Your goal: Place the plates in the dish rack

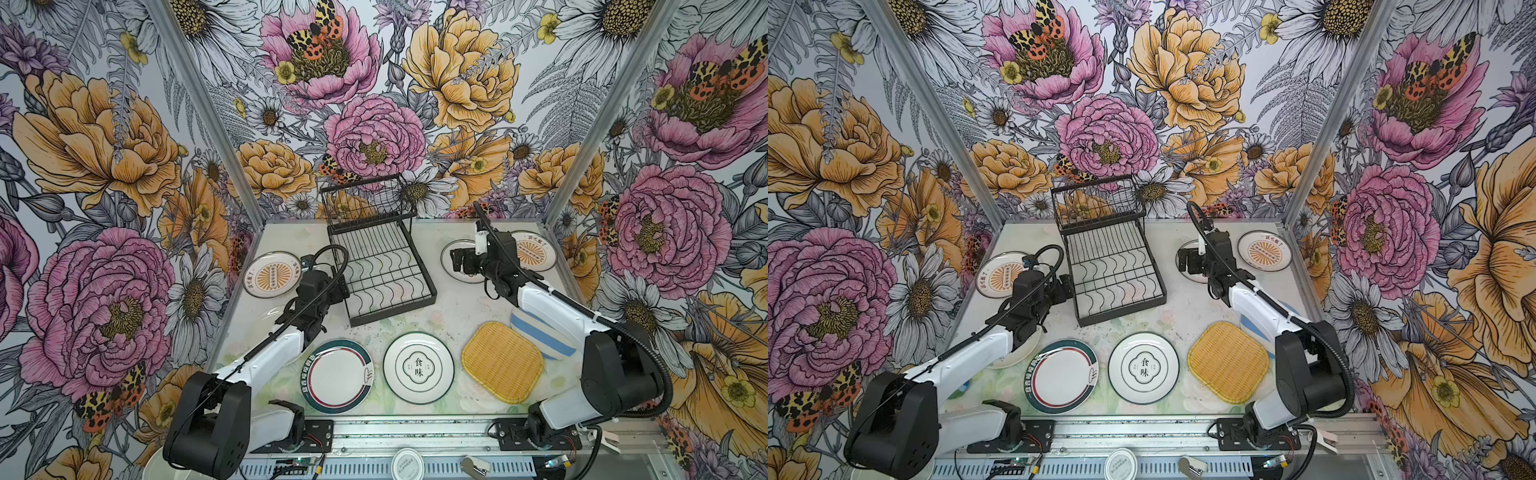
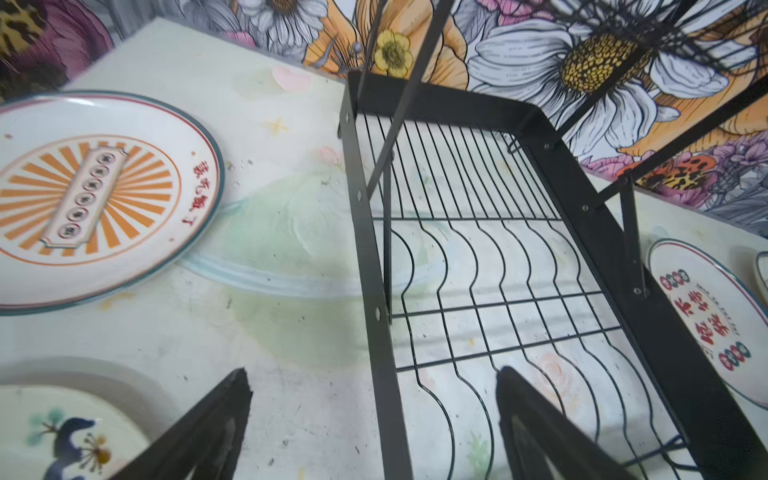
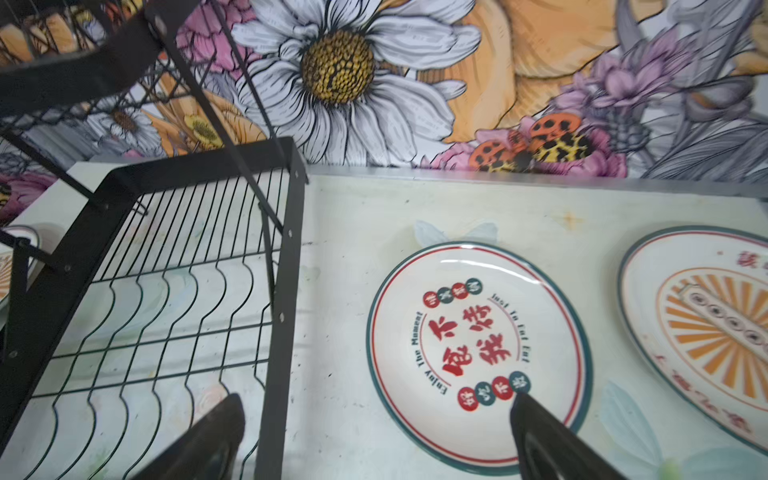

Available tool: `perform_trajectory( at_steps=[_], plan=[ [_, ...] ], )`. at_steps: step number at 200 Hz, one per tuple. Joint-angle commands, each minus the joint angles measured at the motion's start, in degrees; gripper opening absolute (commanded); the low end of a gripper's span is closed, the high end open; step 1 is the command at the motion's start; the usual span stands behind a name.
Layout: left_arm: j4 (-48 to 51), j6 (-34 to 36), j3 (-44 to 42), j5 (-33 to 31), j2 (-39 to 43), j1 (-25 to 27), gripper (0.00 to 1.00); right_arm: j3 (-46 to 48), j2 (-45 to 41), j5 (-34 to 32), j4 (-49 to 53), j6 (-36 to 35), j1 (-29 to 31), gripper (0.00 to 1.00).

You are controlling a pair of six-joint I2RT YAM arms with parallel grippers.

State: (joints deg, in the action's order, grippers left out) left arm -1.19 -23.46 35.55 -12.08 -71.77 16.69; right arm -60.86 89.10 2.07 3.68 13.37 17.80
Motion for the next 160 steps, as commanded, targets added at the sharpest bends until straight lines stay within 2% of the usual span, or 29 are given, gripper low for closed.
perform_trajectory(
  at_steps=[1, 34, 87, 160],
  plan=[
    [3.0, -5.0, 2.5, 3.6, -2.7, 1.4, 0.89, -4.6, 4.0, 4.0, 4.1, 1.9, 1.8, 0.99],
    [4.4, -7.1, 3.6, 3.8, -5.6, 2.4, 0.83, -9.9, 9.5, 4.9, 7.0, 2.3, 3.6, 0.99],
    [5.7, -8.4, 4.6, 3.8, -9.3, 2.4, 0.71, -15.8, 17.3, 4.9, 9.9, 3.5, 6.2, 0.89],
    [5.4, -9.0, 5.1, 4.5, -12.6, 2.3, 0.63, -19.1, 23.8, 1.8, 10.1, 5.1, 8.4, 0.75]
  ],
)
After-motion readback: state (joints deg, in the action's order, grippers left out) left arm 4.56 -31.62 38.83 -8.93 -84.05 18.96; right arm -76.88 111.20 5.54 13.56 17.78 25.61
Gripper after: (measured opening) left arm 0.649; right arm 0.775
